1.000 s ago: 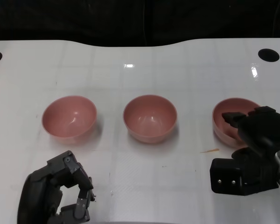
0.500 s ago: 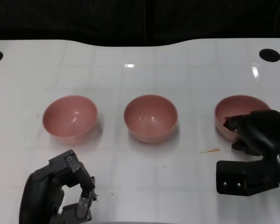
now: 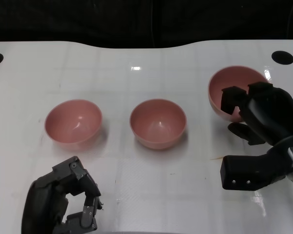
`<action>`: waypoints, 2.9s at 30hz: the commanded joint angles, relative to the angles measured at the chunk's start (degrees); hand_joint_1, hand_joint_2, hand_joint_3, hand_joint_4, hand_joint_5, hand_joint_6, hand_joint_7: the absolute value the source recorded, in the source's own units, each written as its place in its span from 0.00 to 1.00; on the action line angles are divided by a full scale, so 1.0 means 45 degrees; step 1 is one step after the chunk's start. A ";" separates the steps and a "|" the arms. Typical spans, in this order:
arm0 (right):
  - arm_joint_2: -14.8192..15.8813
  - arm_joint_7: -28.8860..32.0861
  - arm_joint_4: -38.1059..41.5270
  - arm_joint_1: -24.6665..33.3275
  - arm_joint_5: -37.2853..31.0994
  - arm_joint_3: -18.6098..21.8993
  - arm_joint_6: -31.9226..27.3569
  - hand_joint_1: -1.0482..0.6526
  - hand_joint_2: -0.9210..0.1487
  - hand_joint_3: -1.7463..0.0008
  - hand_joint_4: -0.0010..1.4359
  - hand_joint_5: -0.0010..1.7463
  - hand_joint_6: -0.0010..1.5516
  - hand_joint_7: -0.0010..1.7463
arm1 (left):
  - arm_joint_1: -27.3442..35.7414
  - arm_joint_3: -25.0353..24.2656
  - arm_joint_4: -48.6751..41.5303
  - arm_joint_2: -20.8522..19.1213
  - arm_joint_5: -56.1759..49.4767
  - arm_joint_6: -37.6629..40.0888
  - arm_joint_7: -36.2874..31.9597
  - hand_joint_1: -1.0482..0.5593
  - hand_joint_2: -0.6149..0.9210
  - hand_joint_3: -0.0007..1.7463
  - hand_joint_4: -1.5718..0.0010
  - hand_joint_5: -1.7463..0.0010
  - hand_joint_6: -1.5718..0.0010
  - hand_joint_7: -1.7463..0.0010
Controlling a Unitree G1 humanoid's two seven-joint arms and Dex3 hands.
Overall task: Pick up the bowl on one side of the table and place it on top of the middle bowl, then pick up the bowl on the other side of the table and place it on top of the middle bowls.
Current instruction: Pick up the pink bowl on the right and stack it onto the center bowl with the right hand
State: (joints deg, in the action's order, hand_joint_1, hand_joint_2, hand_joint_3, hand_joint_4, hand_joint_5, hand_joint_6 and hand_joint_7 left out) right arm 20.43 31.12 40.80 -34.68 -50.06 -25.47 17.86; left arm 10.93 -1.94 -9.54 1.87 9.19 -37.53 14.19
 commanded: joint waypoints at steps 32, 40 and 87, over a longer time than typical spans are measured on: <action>-0.2492 -0.1793 0.1023 -0.2042 0.0659 -0.1185 0.2300 0.50 0.47 0.35 0.65 1.00 0.48 1.00 | 0.0125 0.0072 0.0159 0.0117 -0.0555 -0.0300 -0.0499 0.58 0.65 0.79 0.44 0.00 0.46 0.15; -0.2921 -0.1544 0.2690 -0.2689 0.0514 -0.1675 0.2405 0.48 0.44 0.37 0.63 1.00 0.45 1.00 | 0.0157 0.0233 0.0254 0.0189 -0.0641 -0.0270 -0.0645 0.58 0.65 0.80 0.44 0.00 0.45 0.15; -0.0715 -0.2968 -0.3147 0.0910 0.1572 -0.0465 0.1819 0.25 0.00 0.84 0.26 0.11 0.24 0.04 | -0.0030 0.0191 0.0587 -0.0272 -0.0565 -0.0006 -0.0599 0.57 0.66 0.75 0.45 0.04 0.45 0.19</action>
State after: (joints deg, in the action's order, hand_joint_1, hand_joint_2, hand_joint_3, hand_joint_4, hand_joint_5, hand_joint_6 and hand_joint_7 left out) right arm 16.10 16.38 27.81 -31.76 -44.24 -28.85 24.57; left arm 10.96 -0.55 -7.68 1.84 6.51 -38.12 11.46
